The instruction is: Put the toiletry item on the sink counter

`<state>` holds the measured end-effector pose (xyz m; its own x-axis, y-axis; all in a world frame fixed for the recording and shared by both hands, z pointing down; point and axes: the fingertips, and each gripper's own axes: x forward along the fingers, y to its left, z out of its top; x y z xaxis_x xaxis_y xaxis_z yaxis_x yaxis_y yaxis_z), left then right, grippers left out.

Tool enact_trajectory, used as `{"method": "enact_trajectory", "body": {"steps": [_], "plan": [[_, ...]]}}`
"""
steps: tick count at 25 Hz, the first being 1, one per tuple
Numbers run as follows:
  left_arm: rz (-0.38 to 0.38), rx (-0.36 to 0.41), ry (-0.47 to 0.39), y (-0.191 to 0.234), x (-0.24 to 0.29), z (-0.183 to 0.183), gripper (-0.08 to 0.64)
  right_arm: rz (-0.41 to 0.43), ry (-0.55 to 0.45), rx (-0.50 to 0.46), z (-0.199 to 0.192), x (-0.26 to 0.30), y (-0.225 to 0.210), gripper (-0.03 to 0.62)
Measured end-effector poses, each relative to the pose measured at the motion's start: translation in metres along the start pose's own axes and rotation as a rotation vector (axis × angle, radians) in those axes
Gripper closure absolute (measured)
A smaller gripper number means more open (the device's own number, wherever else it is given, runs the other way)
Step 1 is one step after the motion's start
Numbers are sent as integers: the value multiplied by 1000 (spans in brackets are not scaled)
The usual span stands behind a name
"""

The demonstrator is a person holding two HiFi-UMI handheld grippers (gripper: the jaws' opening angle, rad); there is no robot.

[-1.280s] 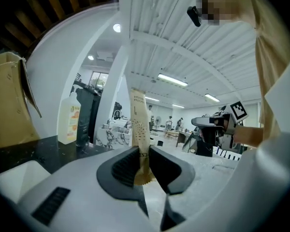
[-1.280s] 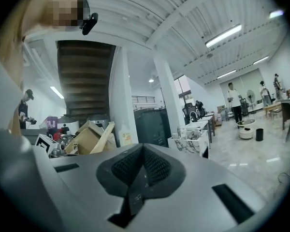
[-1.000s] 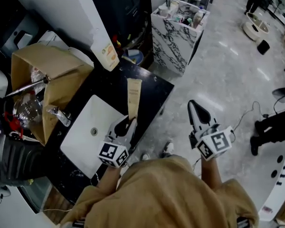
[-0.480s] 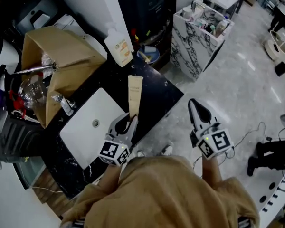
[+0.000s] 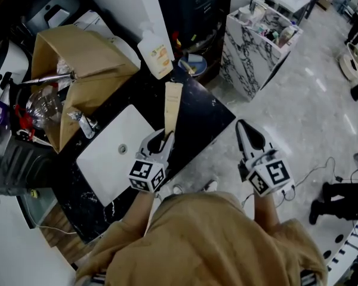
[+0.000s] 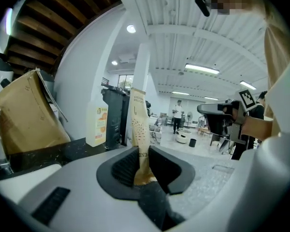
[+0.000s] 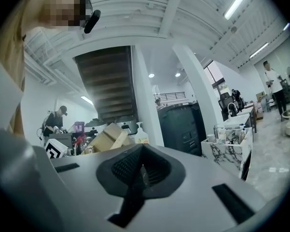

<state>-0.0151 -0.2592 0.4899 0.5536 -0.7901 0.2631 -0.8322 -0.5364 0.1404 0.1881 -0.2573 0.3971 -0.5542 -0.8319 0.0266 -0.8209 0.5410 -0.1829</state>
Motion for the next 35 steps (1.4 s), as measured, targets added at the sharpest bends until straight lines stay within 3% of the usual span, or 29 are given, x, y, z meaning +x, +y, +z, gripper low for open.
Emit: {"method": "enact_trajectory", "body": {"steps": [21,30,35], "plan": [[-24,9,351,32,96,-74,495,-74,-24,4,3,-29,-9,589],[-5,-3,464,35,121,-99,495,-78,-12,18,-1,-36,-4,589],[-7,39,516,37,135,-108,495,-90,5,28,-6,-40,-8,589]]}}
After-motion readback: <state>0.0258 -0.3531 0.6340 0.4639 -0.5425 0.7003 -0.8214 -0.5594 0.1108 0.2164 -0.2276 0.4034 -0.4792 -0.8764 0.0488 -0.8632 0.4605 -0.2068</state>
